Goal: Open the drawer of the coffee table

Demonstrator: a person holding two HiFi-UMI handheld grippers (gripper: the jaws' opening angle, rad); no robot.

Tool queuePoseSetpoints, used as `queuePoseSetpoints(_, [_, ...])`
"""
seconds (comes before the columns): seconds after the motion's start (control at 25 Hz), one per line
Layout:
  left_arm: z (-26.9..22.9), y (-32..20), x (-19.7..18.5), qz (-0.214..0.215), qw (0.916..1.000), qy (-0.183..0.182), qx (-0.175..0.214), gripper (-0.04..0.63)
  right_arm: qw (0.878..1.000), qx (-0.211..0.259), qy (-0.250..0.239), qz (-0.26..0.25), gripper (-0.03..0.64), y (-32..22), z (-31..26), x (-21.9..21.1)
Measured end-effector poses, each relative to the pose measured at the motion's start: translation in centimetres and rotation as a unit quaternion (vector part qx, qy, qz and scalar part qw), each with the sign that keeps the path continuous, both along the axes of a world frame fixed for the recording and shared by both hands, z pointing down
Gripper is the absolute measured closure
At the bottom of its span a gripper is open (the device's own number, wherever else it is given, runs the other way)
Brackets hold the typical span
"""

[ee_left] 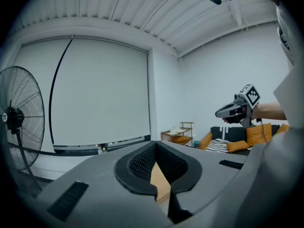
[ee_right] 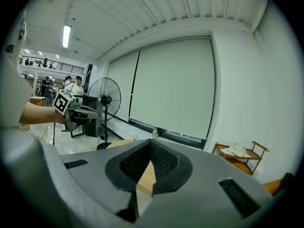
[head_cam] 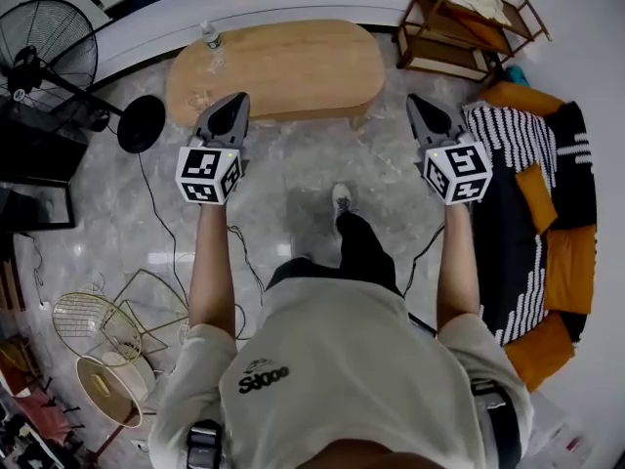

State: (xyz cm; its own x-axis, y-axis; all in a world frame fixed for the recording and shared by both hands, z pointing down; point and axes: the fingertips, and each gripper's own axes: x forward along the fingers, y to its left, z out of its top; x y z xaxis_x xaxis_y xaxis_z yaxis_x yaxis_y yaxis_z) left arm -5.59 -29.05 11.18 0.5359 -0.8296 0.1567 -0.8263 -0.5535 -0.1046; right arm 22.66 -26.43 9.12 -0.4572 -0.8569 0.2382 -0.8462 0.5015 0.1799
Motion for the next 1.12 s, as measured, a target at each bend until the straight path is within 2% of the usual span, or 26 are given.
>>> queuePoseSetpoints(0.2, [4.8,-6.0,-0.1,-0.017,0.9996,-0.009,-0.021,0.578,1.0,-0.015,0.01,-0.009,0.612,-7.2,5.1,0.9])
queuePoseSetpoints(0.4, [11.8,-10.5,-1.5,-0.042,0.9978,-0.021,-0.046,0.577,0.999,-0.033,0.024,-0.026,0.612,-12.7,12.4,1.1])
queuePoseSetpoints(0.52, [16.3,-12.3,-2.2,-0.043,0.9971,-0.027,-0.056,0.577,0.999,-0.036,0.003,-0.014,0.612,-15.1,16.6,1.3])
queuePoseSetpoints(0.64, [20.7,-13.4,-2.3,-0.044,0.9965,-0.029,-0.064,0.577,0.999,-0.039,-0.018,0.003,0.612,-16.5,20.8,1.9])
queuePoseSetpoints(1.12, [38.2,-15.8,-3.3,-0.031,0.9978,-0.03,-0.049,0.577,0.998,-0.041,0.003,0.054,0.612,-18.1,39.2,3.8])
